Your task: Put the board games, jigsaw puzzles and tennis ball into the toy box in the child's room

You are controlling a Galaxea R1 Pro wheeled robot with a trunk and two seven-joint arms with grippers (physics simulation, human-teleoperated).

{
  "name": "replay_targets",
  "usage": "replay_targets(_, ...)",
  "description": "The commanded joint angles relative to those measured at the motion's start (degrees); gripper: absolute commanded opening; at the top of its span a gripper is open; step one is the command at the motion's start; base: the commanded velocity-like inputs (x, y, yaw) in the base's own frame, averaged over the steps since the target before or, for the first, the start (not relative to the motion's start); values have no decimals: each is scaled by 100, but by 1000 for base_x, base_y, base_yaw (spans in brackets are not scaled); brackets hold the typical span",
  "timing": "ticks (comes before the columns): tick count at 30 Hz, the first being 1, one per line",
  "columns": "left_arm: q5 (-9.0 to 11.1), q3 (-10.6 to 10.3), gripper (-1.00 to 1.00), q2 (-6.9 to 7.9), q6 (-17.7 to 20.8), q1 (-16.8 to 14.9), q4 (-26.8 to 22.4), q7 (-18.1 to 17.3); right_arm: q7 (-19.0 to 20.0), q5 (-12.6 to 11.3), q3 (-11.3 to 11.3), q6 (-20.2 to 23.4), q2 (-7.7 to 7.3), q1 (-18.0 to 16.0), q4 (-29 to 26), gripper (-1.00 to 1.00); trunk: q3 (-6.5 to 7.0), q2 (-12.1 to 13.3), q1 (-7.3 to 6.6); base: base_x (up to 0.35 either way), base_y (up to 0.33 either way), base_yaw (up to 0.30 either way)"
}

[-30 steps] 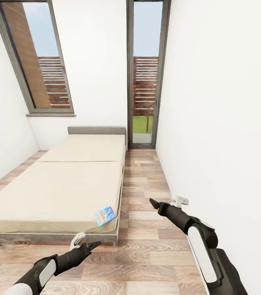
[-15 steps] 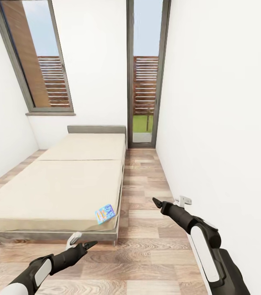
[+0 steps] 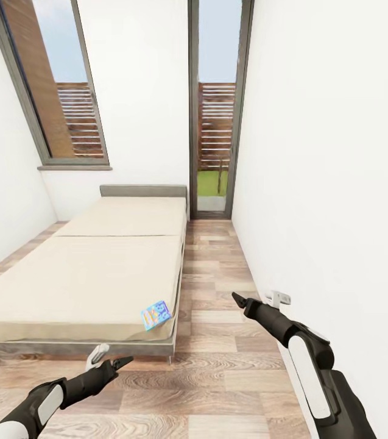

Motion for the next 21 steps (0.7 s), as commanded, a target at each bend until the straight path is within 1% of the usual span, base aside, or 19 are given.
replay_targets(1,29,40,100,5,70,-10,1,-10,36,2,-39,37,10,-4,-5,100,-24,-45,22,0,0,0)
replay_targets(6,29,164,100,16,141,-37,1,-11,34,8,-103,33,16,-3,-9,100,-114,-245,132,0,0,0)
replay_targets(9,32,193,100,21,169,-47,-3,-21,34,5,-116,31,7,-2,-14,100,-168,-366,198,0,0,0)
replay_targets(11,33,205,100,31,204,-68,-9,-70,37,3,-122,33,6,-2,-18,100,-204,-446,242,0,0,0)
replay_targets(14,34,216,100,66,294,-133,-38,-235,49,-20,-155,35,8,-3,-18,100,-258,-566,308,0,0,0)
replay_targets(16,32,220,100,92,376,-194,-64,-353,51,-88,-198,34,24,-2,-12,100,-293,-646,352,0,0,0)
replay_targets(17,30,222,100,113,453,-259,-81,-449,51,-206,-230,17,35,-2,9,100,-311,-686,374,0,0,0)
replay_targets(21,32,230,100,134,547,-392,-100,-554,28,-469,-254,-69,48,-5,78,100,-383,-847,462,0,0,0)
